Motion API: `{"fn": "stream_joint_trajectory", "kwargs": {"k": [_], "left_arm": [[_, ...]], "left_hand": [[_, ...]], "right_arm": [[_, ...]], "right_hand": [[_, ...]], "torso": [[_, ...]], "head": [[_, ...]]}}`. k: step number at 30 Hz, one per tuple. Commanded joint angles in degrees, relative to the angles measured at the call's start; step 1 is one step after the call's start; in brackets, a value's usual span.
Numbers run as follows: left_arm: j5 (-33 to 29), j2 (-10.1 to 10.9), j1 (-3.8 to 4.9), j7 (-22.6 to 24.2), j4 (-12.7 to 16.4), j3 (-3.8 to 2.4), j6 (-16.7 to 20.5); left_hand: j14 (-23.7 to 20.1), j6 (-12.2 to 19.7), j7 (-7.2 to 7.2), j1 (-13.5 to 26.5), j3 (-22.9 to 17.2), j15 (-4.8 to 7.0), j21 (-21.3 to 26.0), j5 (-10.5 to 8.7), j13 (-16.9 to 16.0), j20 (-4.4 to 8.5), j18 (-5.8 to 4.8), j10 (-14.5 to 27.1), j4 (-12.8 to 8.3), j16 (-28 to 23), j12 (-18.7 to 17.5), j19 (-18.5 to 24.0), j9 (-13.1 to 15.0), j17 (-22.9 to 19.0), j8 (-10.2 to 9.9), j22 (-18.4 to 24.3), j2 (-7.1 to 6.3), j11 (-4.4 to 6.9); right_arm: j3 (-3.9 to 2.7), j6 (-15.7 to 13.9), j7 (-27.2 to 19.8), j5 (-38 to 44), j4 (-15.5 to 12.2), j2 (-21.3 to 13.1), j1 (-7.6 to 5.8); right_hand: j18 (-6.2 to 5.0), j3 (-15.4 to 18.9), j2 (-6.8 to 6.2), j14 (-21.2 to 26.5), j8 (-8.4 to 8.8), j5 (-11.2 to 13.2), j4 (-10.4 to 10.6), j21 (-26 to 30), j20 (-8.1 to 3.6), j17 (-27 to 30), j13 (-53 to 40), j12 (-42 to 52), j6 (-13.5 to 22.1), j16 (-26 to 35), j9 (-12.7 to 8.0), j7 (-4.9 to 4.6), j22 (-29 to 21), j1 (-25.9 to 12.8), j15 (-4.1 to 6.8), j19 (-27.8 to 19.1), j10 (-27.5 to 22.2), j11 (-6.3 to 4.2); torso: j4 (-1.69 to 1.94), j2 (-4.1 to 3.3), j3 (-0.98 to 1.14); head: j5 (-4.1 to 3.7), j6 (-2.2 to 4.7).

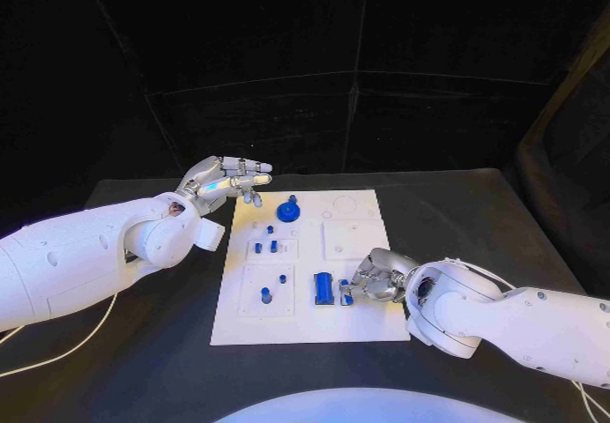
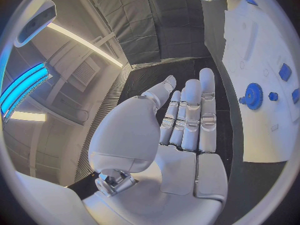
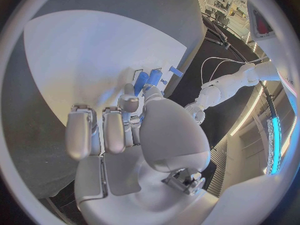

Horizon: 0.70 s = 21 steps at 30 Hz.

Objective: Assemble the parts on the task board

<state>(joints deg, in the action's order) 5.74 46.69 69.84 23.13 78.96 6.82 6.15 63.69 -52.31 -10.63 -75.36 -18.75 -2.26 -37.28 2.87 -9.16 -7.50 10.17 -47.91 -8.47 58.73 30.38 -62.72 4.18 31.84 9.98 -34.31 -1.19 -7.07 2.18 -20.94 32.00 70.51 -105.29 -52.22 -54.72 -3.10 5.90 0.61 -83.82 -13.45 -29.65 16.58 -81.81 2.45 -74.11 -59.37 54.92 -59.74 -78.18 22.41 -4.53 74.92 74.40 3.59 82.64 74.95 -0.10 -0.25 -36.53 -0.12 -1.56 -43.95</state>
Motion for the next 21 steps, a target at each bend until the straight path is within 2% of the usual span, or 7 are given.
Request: {"fn": "stream_joint_trajectory", "kwargs": {"k": [1, 4, 7, 11, 14, 18, 21], "left_arm": [[-0.19, 0.04, 0.09, 0.11, 0.14, -0.05, -0.65], [-0.19, 0.06, 0.09, 0.09, 0.14, -0.05, -0.62], [-0.19, 0.05, 0.09, 0.08, 0.14, -0.05, -0.63], [-0.19, 0.05, 0.09, 0.06, 0.13, -0.05, -0.62], [-0.19, 0.05, 0.09, 0.05, 0.11, -0.05, -0.62], [-0.19, 0.05, 0.09, 0.05, 0.09, -0.05, -0.63], [-0.19, 0.04, 0.09, 0.06, 0.07, -0.05, -0.64]], "left_hand": [[-0.37, 0.27, 0.03, 0.22, 0.36, -0.03, 0.27, -0.09, -0.09, -0.36, 0.29, 0.50, 0.03, 0.37, 0.34, 0.09, 0.08, -0.06, 0.21, 0.07, 0.39, -0.05], [-0.37, 0.27, 0.03, 0.22, 0.36, -0.03, 0.27, -0.09, -0.09, -0.36, 0.29, 0.50, 0.03, 0.37, 0.34, 0.09, 0.08, -0.06, 0.21, 0.07, 0.39, -0.05], [-0.37, 0.27, 0.03, 0.22, 0.36, -0.03, 0.27, -0.09, -0.09, -0.36, 0.29, 0.50, 0.03, 0.37, 0.34, 0.09, 0.08, -0.06, 0.21, 0.07, 0.39, -0.05], [-0.40, 0.33, 0.03, 0.15, 0.39, -0.02, 0.31, -0.09, -0.08, -0.35, 0.30, 0.61, -0.04, 0.42, 0.45, 0.08, 0.08, -0.13, 0.26, 0.10, 0.38, -0.04], [-0.40, 0.33, 0.03, 0.15, 0.39, -0.02, 0.31, -0.09, -0.08, -0.35, 0.30, 0.61, -0.04, 0.42, 0.45, 0.08, 0.08, -0.13, 0.26, 0.10, 0.38, -0.04], [-0.40, 0.33, 0.03, 0.15, 0.39, -0.02, 0.31, -0.09, -0.08, -0.35, 0.30, 0.61, -0.04, 0.42, 0.45, 0.08, 0.08, -0.13, 0.26, 0.10, 0.38, -0.04], [-0.40, 0.33, 0.03, 0.15, 0.39, -0.02, 0.31, -0.09, -0.08, -0.35, 0.30, 0.61, -0.04, 0.42, 0.45, 0.08, 0.08, -0.13, 0.26, 0.10, 0.38, -0.04]], "right_arm": [[0.03, 1.59, 0.65, 1.14, -0.03, 0.07, 0.01], [0.03, 1.24, 0.83, 1.41, 0.18, 0.05, 0.01], [0.03, 0.83, 0.86, 1.49, 0.32, 0.06, 0.01], [0.03, 0.37, 0.79, 1.66, 0.46, 0.01, 0.01], [0.03, 0.16, 0.56, 1.74, 0.45, -0.07, 0.01], [0.03, 0.36, -0.27, 1.79, 0.20, -0.32, 0.01], [0.03, 1.52, -1.61, 1.72, -0.22, -0.76, 0.01]], "right_hand": [[0.03, 0.69, -0.10, -3.17, 0.24, 0.99, 0.00, 0.16, 0.12, 0.21, 0.18, -0.44, -0.52, 0.24, 0.06, -0.01, 2.25, -1.08, 0.20, -0.04, 0.05, 0.17], [-0.04, 1.65, -0.20, -3.08, 0.46, 3.51, -0.03, 0.41, 0.19, 0.54, 0.66, -1.07, -0.21, 0.53, 0.09, -0.14, 1.92, -2.27, 0.09, -0.25, -0.32, 0.30], [-0.14, 3.11, -0.14, -2.95, 0.70, 9.72, -0.09, 0.73, 0.34, 1.05, 1.54, -2.17, 0.23, 1.00, 0.18, -0.30, 1.52, -3.82, -0.06, -0.50, -0.96, 0.47], [-0.23, 4.56, 0.01, -2.87, 0.81, 15.08, -0.07, 1.04, 0.47, 1.45, 1.97, -2.70, 0.59, 1.39, 0.36, -0.42, 1.15, -4.97, -0.18, -0.73, -1.38, 0.62], [-0.28, 5.34, 0.09, -2.85, 0.82, 16.92, -0.06, 1.18, 0.53, 1.61, 2.27, -3.05, 0.75, 1.55, 0.48, -0.47, 0.98, -5.47, -0.23, -0.83, -1.64, 0.68], [-0.28, 5.53, 0.11, -2.85, 0.80, 17.23, -0.10, 1.20, 0.55, 1.67, 2.30, -3.07, 0.76, 1.61, 0.53, -0.47, 0.96, -5.50, -0.23, -0.84, -1.67, 0.68], [-0.29, 5.61, -0.01, -2.86, 0.69, 17.31, -1.04, 1.25, 0.54, 1.71, 2.23, -2.97, 0.72, 1.68, 0.70, -0.43, 0.93, -3.70, -0.20, -0.85, -1.67, 0.64]], "torso": [[0.03, 0.02, 0.00], [-0.02, 0.00, -0.01], [-0.05, -0.02, 0.00], [-0.03, -0.05, 0.03], [-0.03, -0.02, 0.02], [-0.04, -0.01, 0.04], [-0.02, 0.00, 0.07]], "head": [[-0.01, 0.01], [0.01, 0.04], [0.02, 0.02], [0.01, 0.04], [-0.03, 0.00], [-0.03, -0.01], [-0.07, 0.02]]}}
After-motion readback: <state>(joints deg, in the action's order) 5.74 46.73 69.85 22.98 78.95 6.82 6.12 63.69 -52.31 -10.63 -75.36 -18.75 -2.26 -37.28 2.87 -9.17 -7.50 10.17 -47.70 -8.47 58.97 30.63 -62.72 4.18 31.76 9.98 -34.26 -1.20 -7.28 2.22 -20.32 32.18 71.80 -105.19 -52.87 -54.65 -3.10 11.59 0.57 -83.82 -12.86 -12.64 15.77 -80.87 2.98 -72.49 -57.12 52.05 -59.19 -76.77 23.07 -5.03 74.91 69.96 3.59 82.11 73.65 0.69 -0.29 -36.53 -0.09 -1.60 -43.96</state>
